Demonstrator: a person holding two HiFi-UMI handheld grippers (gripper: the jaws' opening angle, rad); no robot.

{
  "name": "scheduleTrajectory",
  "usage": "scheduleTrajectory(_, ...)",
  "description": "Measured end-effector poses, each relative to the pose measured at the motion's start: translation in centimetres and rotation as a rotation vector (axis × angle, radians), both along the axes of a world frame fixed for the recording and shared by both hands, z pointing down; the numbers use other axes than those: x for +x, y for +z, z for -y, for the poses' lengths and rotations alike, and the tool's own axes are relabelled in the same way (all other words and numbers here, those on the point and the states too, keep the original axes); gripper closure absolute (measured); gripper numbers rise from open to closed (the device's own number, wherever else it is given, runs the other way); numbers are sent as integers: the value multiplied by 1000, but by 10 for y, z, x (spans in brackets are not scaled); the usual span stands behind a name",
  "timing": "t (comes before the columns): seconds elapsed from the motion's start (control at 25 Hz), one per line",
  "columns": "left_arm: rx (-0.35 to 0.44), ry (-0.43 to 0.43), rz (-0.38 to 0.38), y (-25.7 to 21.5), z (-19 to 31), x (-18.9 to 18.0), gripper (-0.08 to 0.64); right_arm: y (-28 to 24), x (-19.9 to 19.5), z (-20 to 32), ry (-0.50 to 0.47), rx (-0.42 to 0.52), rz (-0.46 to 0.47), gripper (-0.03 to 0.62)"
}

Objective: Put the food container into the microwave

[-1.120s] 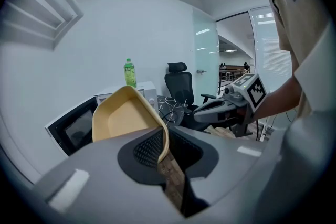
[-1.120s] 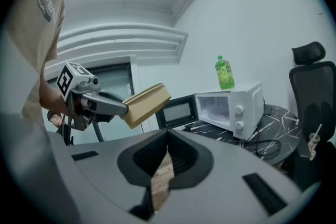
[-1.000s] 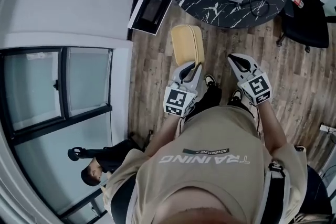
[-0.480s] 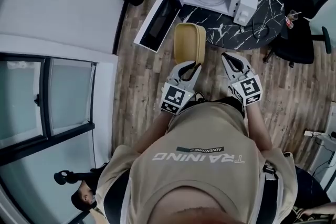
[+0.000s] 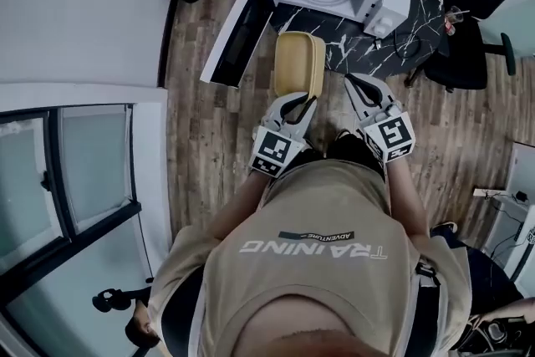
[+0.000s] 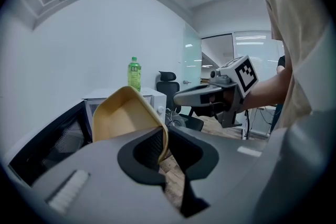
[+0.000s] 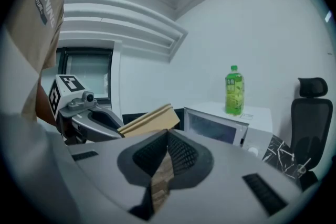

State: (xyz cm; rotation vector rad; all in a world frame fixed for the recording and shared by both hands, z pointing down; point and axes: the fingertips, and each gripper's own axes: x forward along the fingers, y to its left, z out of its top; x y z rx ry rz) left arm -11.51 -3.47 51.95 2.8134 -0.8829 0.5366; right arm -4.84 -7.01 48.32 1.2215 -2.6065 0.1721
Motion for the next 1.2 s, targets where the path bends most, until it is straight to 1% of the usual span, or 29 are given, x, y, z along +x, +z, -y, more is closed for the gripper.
scheduleTrajectory(0.16,-13,14,36,10,18,7,520,17,12,9,9,-32,3,581)
scheduleTrajectory(0.32,-24,-2,85,13,39,21,520,20,26,30,-19,-14,14,581)
scheduleTrajectory(0.52,-51,-35,152,19,68,37,520,11,56,67,-59,25,50,581)
scheduleTrajectory(0.64,-66,-77,186,23,87,43,520,17,67,92,-106,46,3,581)
scheduleTrajectory(0.72,-78,-102,198,26,98,48,520,20,67,102,-152,61,-15,581)
scheduleTrajectory(0.88,-98,-137,220,33,117,60,520,27,64,114,-227,49,20,581)
scheduleTrajectory(1.08,-122,-142,242,39,131,64,520,30,61,121,-247,13,78,581)
scheduleTrajectory(1.2,-143,-132,243,47,142,63,520,34,60,128,-246,-5,82,581)
